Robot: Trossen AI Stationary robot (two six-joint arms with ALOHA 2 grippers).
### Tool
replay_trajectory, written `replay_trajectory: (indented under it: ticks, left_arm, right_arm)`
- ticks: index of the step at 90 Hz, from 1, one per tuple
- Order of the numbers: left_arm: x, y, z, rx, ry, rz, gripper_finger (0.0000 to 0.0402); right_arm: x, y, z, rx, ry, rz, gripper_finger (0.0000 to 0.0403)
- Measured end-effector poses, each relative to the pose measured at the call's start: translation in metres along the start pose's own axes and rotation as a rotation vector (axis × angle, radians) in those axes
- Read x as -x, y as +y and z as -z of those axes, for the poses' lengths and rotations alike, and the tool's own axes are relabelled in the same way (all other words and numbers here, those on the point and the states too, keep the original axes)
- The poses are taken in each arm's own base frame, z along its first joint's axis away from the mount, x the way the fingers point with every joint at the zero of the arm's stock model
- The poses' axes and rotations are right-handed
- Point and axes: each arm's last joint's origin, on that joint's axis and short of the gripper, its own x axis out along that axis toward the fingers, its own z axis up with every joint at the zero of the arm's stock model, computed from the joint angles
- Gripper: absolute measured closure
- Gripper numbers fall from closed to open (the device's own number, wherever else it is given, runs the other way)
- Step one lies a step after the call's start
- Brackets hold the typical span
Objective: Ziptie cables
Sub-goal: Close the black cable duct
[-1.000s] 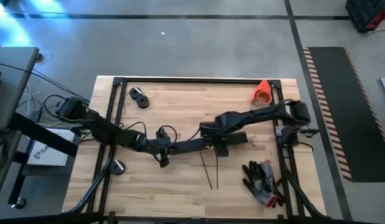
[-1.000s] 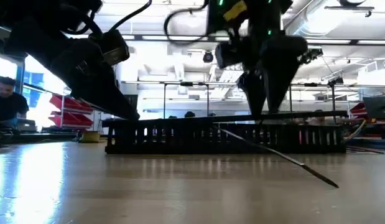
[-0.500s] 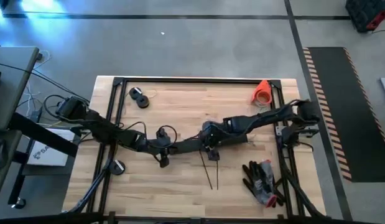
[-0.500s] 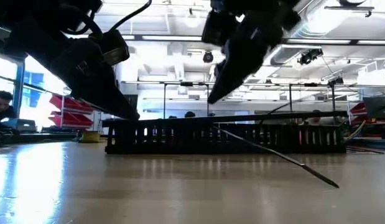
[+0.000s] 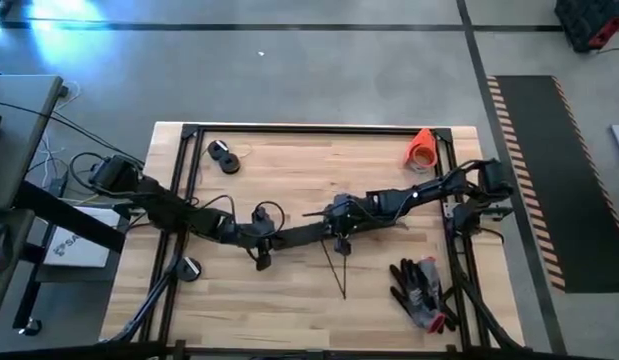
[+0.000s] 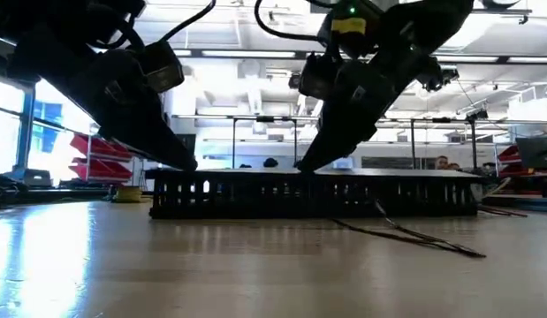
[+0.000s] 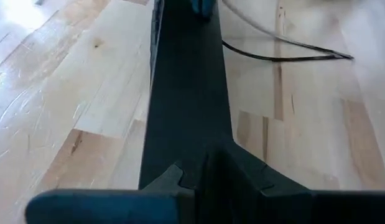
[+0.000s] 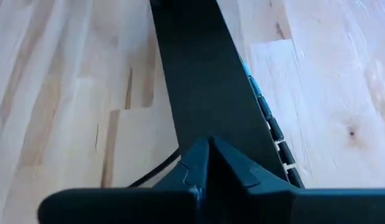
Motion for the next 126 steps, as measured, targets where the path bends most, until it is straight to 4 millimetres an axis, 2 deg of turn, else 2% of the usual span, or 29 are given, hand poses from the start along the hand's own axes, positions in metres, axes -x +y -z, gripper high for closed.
replay_trajectory:
  ticks: [24,36,43,52,69,91,112,119,126]
  left_arm:
    - [0.001,0.0,0.0,0.023,0.0,0.004,0.0368]
    - [0.002,0.0,0.0,0.046,0.002,0.004,0.0368]
    - [0.002,0.0,0.0,0.053,0.003,0.005,0.0368]
    - [0.002,0.0,0.0,0.055,0.002,0.005,0.0368]
    - [0.002,-0.001,0.0,0.057,0.013,0.035,0.0368]
    - [0.002,-0.002,-0.001,0.06,0.021,0.069,0.0377]
    - [0.002,-0.002,0.0,0.067,0.024,0.071,0.0395]
    - [0.002,-0.002,0.0,0.067,0.023,0.071,0.0399]
    - [0.002,-0.002,0.0,0.067,0.023,0.07,0.0401]
  right_arm:
    - [0.017,0.006,-0.034,0.086,0.045,0.056,0.0396]
    - [0.025,0.01,-0.043,0.129,0.079,0.084,0.0396]
    - [0.023,0.011,-0.039,0.162,0.101,0.046,0.0396]
    - [0.018,0.006,-0.022,0.168,0.143,0.065,0.0396]
    - [0.009,-0.01,-0.003,0.164,0.084,0.135,0.0396]
    - [0.011,-0.015,-0.008,0.153,0.07,0.147,0.0396]
    - [0.042,-0.01,-0.016,0.109,0.021,0.15,0.0396]
    - [0.039,-0.01,-0.006,0.098,0.024,0.133,0.0397]
    - [0.027,-0.014,0.013,0.069,0.031,0.127,0.0401]
